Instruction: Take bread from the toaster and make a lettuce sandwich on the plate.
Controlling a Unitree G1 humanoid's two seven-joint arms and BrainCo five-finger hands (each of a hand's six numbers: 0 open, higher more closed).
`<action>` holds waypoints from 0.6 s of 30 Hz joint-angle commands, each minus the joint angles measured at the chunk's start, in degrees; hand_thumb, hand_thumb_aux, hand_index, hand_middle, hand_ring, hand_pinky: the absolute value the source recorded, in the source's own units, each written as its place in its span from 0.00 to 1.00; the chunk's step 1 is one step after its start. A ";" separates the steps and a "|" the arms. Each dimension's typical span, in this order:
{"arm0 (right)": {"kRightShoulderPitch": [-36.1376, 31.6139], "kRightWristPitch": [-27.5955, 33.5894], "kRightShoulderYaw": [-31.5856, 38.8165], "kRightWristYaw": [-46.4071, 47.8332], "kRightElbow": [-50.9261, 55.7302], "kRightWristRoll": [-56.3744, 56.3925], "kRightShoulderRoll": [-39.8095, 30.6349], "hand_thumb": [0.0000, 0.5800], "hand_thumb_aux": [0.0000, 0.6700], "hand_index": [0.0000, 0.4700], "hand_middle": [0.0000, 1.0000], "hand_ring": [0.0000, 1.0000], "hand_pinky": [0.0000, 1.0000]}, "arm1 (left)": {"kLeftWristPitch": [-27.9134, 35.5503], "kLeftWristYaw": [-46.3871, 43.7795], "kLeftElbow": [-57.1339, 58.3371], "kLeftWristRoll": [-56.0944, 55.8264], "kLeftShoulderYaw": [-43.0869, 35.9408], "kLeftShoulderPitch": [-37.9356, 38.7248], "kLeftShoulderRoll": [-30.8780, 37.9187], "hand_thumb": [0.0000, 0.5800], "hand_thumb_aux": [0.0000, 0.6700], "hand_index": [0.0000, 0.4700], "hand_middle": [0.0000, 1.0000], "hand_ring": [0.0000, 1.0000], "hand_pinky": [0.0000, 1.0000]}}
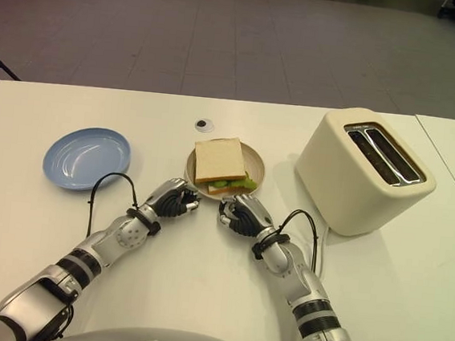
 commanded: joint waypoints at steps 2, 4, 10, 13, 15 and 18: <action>4.73 -7.24 -6.68 6.57 -14.02 20.25 -3.92 0.05 0.03 0.03 0.00 0.00 0.00 | -12.13 -9.37 -14.12 -14.23 4.02 11.22 4.93 0.00 0.00 0.00 0.00 0.00 0.00; 3.61 -7.07 -10.77 6.18 -17.48 24.92 -3.60 0.00 0.00 0.00 0.00 0.00 0.00 | -14.73 -11.62 -19.14 -20.59 6.63 11.84 4.78 0.00 0.00 0.00 0.00 0.00 0.00; -3.60 -3.57 -17.16 -4.15 -12.96 21.52 5.01 0.00 0.00 0.00 0.00 0.00 0.00 | -16.32 -10.39 -19.88 -30.49 15.44 8.09 -5.09 0.00 0.00 0.00 0.00 0.00 0.00; -4.76 -4.39 -16.07 -7.91 -8.72 18.81 9.69 0.00 0.00 0.00 0.00 0.00 0.00 | -17.90 -7.64 -16.85 -26.84 18.66 7.06 -9.45 0.00 0.00 0.00 0.00 0.00 0.00; -4.48 -5.15 -15.36 -9.05 -6.01 18.16 11.85 0.00 0.00 0.00 0.00 0.00 0.00 | -18.75 -6.29 -15.30 -24.78 20.10 7.14 -11.76 0.00 0.00 0.00 0.00 0.00 0.00; -3.91 -6.46 -15.78 -11.00 -3.99 17.89 14.27 0.00 0.00 0.00 0.00 0.00 0.00 | -18.25 -5.80 -15.22 -22.43 20.94 7.43 -14.24 0.00 0.00 0.00 0.00 0.00 0.00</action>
